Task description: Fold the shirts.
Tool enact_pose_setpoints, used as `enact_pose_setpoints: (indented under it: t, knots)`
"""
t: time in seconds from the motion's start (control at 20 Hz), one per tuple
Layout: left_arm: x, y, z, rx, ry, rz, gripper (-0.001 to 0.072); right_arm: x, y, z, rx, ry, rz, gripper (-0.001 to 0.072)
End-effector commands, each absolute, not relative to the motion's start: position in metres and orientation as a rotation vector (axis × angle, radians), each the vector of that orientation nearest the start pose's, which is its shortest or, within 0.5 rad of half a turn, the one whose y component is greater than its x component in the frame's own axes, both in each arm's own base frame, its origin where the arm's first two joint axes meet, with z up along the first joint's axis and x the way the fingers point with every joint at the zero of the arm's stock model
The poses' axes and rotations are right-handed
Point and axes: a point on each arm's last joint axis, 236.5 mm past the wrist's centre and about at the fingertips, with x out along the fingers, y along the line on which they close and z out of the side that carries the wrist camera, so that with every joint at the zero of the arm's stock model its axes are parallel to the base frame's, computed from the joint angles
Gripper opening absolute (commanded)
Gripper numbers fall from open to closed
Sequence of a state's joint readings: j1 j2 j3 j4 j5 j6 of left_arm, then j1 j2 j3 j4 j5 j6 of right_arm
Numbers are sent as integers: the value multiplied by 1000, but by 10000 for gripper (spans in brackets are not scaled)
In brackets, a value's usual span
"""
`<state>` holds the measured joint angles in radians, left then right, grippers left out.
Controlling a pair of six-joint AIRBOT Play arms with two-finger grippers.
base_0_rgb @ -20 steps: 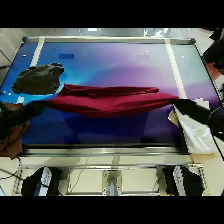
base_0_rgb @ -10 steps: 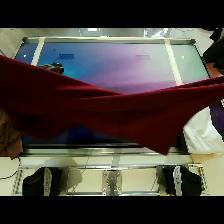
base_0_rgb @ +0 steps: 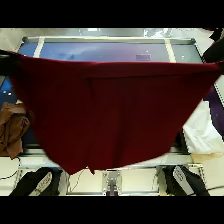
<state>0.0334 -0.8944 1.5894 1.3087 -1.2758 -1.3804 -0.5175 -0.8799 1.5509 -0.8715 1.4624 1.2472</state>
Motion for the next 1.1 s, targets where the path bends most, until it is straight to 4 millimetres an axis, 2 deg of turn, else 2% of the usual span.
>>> enact_pose_setpoints:
  t: [0.0,0.15,0.2,0.3,0.35,0.4,0.5,0.6,0.7,0.85,0.9,0.95,1.05]
  knots:
    - [403,-44,213,41,866,-244,11,364,9,214,342,837,377,7]
    - [444,-42,104,38,1113,-266,11,401,21,107,320,1019,344,7]
    - [456,-35,70,40,1171,-246,12,417,25,76,301,1049,326,7]
    - [482,-15,12,95,1224,-184,11,450,29,35,325,1055,280,7]
    - [494,-7,-8,112,1224,-151,11,469,27,18,368,1036,229,7]
    - [505,-3,-21,103,1208,-121,12,483,23,7,412,1013,188,7]
    - [526,-3,-26,84,1138,-102,12,504,19,-6,465,966,149,7]
    - [538,-3,-15,87,1077,-96,12,513,16,0,454,943,146,7]
    - [536,-3,-4,88,1065,-96,12,520,16,22,417,920,169,7]
    - [538,-2,33,94,986,-92,12,529,14,67,331,889,209,7]
    - [536,-3,43,94,969,-91,12,529,16,78,317,888,223,7]
    - [530,-3,47,93,980,-94,12,523,19,79,311,913,242,7]
    - [510,-8,38,84,1064,-111,12,495,23,54,268,1055,263,7]
